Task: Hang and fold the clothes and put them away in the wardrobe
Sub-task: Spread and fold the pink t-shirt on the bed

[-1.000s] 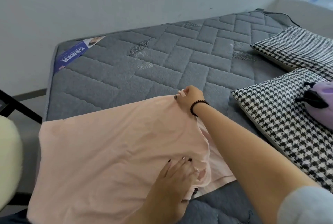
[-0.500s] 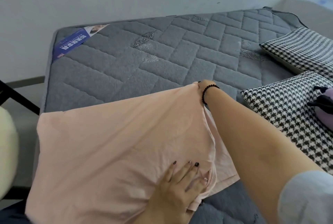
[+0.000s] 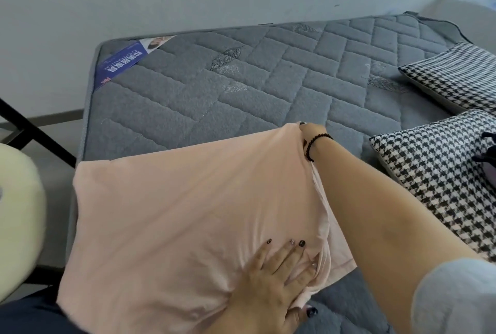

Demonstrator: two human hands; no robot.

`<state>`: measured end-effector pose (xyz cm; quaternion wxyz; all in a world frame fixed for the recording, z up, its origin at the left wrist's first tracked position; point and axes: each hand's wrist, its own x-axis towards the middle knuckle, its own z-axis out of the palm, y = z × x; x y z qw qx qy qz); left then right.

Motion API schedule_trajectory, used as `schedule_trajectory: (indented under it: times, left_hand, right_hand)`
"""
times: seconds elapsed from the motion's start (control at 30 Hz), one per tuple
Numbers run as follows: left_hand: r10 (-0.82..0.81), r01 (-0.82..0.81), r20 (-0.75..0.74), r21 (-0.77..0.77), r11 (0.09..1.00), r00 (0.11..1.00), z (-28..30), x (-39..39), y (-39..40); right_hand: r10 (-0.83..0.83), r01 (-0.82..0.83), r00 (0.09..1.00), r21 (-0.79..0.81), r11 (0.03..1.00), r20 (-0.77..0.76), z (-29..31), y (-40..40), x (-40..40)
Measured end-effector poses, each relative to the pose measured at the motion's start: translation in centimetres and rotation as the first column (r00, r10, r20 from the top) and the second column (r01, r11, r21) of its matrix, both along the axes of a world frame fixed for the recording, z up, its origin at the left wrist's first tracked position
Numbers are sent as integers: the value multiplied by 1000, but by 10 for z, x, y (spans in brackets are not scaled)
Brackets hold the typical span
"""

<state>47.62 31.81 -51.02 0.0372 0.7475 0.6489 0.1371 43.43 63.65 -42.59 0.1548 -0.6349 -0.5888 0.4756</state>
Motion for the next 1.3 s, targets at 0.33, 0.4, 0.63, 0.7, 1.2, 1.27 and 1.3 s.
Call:
schedule_trajectory:
  times: [0.33,0.4,0.63,0.7,1.2,1.27,1.3]
  left_hand:
    - [20,-12,73,-104,995,997,10,3,-11]
    - [9,-4,45,-104,995,999,7,5,-14]
    - [43,-25,150,-118,993,988,16,4,-22]
    - [132,-94,341,-126,988,931,31,-9,-17]
    - [561,-534,291,-174,828,775,53,-206,81]
    - [563,-547,273,-137,826,780,52,-211,96]
    - [568,-558,269,-121,821,778,51,-214,102]
  right_hand:
    - [158,-158,987,11,987,-35,8,-58,75]
    - [171,-170,985,29,985,-29,4,-80,97]
    - [63,-58,994,61,996,-92,-1,-74,90]
    - [63,-62,998,154,986,1,0,-60,72]
    - [206,-239,951,123,963,232,0,13,-10]
    - [262,-280,942,65,958,210,5,20,-4]
    - [277,-281,951,15,960,135,7,25,2]
